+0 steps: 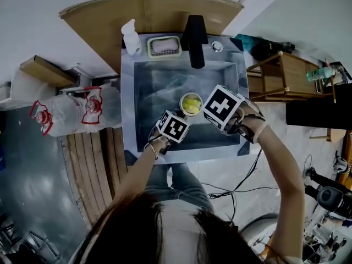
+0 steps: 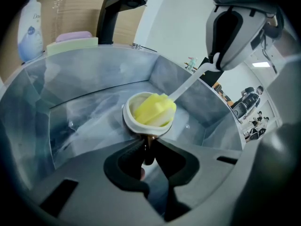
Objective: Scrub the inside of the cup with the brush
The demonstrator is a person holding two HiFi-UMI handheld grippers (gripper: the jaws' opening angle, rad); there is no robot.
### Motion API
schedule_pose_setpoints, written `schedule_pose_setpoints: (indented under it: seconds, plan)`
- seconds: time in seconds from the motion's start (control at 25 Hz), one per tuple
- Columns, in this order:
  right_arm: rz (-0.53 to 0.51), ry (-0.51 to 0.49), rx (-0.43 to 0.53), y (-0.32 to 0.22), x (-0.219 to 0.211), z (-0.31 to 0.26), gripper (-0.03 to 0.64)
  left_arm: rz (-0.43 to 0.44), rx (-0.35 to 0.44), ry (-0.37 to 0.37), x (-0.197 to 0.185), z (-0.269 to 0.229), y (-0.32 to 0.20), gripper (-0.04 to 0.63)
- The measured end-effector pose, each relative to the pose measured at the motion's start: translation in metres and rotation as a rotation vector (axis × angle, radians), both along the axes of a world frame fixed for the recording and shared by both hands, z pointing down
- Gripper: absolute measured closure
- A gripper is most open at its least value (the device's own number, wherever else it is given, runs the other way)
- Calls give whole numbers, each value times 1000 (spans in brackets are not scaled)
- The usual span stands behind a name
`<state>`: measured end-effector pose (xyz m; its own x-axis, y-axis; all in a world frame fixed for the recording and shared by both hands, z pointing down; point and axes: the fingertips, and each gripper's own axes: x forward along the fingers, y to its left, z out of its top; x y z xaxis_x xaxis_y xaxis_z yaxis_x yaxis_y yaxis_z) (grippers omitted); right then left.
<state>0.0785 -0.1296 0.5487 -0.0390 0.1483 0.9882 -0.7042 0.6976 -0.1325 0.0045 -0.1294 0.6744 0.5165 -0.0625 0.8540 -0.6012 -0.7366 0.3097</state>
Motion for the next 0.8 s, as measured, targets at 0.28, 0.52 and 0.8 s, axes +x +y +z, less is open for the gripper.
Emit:
schedule_pose_setpoints:
  seconds: [0.28, 0.52, 0.8]
  plan:
    - [16, -26, 19, -5, -8, -4, 568, 10, 13, -12, 0, 0, 0, 525]
    - [32, -27, 35, -12, -8, -3, 568, 16, 19, -21, 0, -1, 0, 525]
    - [56, -26, 73, -19, -4, -3, 568, 20, 27, -27, 1, -1, 0, 525]
